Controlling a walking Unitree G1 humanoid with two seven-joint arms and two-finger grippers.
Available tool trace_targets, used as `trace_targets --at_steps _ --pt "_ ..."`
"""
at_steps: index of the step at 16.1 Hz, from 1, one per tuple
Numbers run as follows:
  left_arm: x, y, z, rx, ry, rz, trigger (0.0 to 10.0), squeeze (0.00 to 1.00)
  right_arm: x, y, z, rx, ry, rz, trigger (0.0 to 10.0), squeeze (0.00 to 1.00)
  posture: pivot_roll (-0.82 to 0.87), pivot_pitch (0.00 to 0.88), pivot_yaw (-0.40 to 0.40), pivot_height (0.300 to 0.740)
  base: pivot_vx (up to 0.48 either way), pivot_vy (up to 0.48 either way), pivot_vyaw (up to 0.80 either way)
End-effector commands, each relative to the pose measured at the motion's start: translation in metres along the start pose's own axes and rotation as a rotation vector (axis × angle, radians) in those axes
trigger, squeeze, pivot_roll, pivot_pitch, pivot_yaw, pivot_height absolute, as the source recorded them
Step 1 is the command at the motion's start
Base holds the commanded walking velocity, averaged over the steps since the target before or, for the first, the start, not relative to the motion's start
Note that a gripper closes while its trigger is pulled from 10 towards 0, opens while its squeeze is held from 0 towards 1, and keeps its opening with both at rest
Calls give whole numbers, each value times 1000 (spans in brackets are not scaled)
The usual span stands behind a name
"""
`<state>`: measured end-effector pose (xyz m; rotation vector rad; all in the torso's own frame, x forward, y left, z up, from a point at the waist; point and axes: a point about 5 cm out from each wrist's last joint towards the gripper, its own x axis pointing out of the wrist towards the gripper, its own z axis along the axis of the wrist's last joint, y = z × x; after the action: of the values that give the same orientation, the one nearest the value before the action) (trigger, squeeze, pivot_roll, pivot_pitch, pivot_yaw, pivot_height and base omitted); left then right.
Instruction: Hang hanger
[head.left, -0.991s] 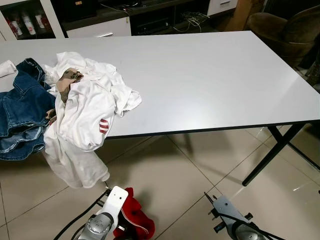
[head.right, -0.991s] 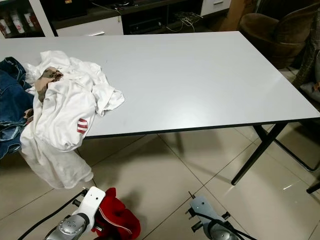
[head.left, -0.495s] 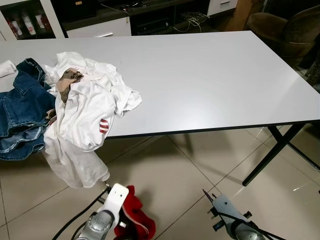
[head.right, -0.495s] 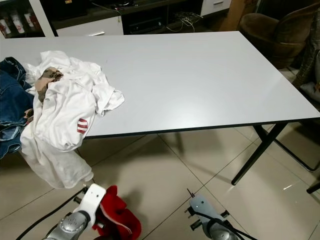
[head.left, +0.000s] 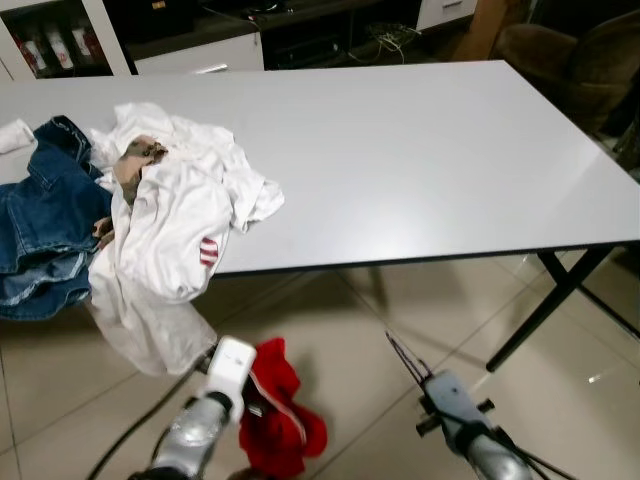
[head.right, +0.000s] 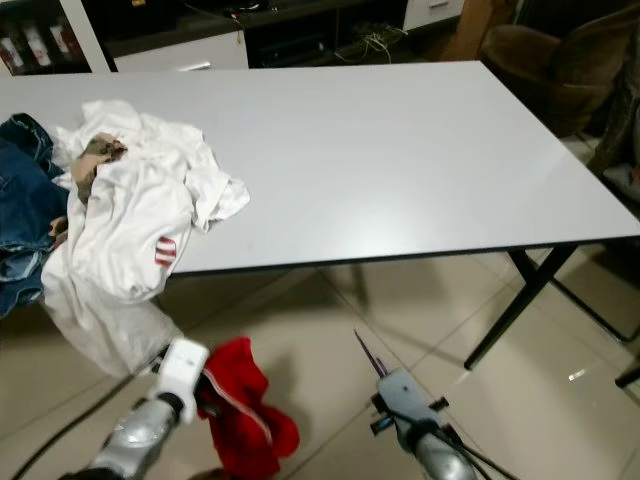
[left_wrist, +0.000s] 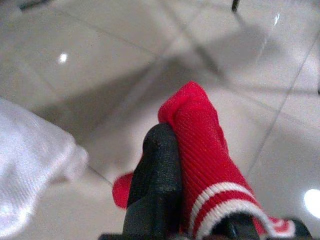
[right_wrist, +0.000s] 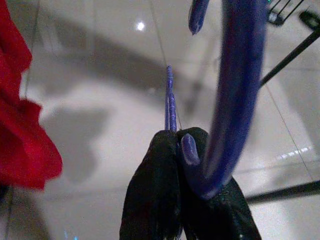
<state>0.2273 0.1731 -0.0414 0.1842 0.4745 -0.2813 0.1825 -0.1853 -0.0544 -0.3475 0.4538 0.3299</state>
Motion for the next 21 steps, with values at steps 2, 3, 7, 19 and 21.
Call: trace_targets --at_steps 2,3,7,19,21 --pt "-6 4 -1 -9 -50 5 10000 0 -6 -5 2 23 -59 -21 10000 0 -19 0 59 740 0 0 0" --pt "-9 5 4 -14 -124 4 10000 0 -10 -4 11 23 -142 -22 10000 0 -18 1 62 740 0 0 0" --pt "-16 7 31 -12 -352 -14 10000 0 -19 -17 46 36 -347 -70 10000 0 -11 4 65 740 0 0 0" --pt "-32 21 230 14 -1001 -58 10000 0 -26 -53 188 -17 -745 -133 10000 0 -6 0 64 740 0 0 0" --pt "-31 37 250 -19 -1017 -5 10000 0 -23 -62 202 6 -767 -165 10000 0 -4 0 64 740 0 0 0"
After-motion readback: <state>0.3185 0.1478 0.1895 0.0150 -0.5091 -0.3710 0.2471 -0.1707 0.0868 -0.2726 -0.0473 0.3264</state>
